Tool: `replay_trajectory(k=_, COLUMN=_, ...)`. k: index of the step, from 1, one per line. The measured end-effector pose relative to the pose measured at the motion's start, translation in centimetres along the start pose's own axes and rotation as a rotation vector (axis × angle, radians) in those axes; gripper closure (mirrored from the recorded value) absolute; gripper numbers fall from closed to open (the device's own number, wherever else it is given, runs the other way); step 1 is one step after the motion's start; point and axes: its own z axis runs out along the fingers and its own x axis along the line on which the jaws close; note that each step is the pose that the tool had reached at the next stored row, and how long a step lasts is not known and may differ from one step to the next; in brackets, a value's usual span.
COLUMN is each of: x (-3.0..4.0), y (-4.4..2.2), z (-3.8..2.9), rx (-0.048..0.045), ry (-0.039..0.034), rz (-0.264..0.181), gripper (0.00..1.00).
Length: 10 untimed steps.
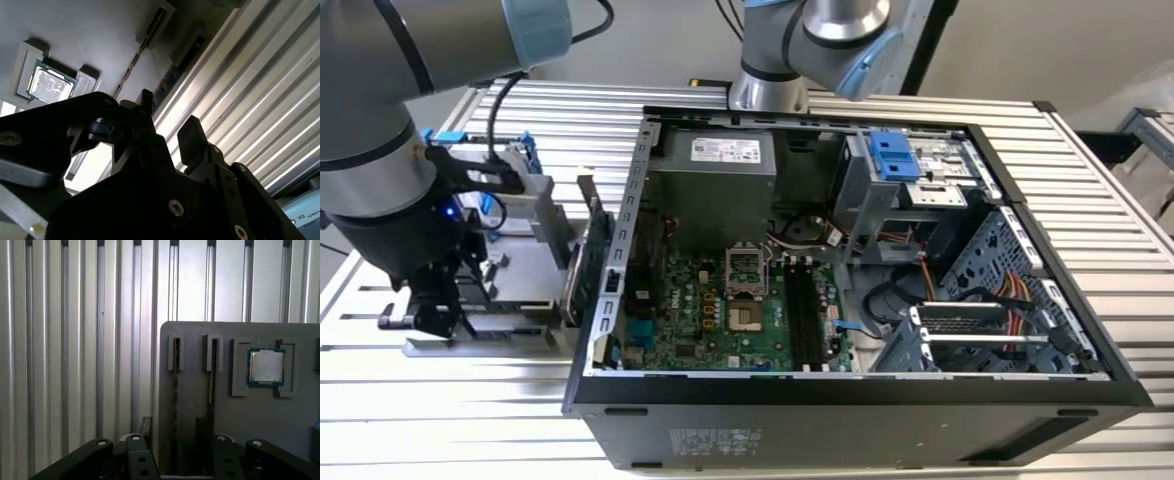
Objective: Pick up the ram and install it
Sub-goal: 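Pick up the ram and move it above insertion slot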
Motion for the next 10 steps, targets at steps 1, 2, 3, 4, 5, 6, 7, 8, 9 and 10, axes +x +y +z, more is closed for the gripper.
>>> replay_trajectory(k=1, x=0.0, y=0.0, z=0.11, rx=0.0, ry=0.0, rz=0.0, gripper=0.0)
replay_trajectory(k=2, x=0.0, y=0.0, z=0.21, rx=0.0, ry=0.0, rz=0.0, gripper=0.0)
replay_trajectory(k=3, x=0.0, y=-0.01, z=0.31, rx=0.0, ry=0.0, rz=0.0, gripper=0.0)
replay_trajectory(k=4, x=0.0, y=-0.01, z=0.41, rx=0.0, ry=0.0001, rz=0.0, gripper=0.0)
replay_trajectory(k=5, x=0.0, y=-0.01, z=0.51, rx=-0.0001, ry=0.0001, rz=0.0, gripper=0.0)
replay_trajectory(k=6, x=0.0, y=-0.01, z=0.62, rx=0.0, ry=0.0, rz=0.0, gripper=0.0)
replay_trajectory(k=7, x=-0.01, y=-0.02, z=0.74, rx=0.0001, ry=0.0, rz=0.0, gripper=0.0)
replay_trajectory(k=8, x=-0.01, y=-0.02, z=0.83, rx=0.0, ry=0.0, rz=0.0, gripper=0.0)
replay_trajectory(k=9, x=-0.02, y=-0.02, z=0.92, rx=0.0, ry=0.0, rz=0.0, gripper=0.0)
replay_trajectory(k=10, x=-0.02, y=-0.02, z=1.01, rx=0.0, ry=0.0, rz=0.0, gripper=0.0)
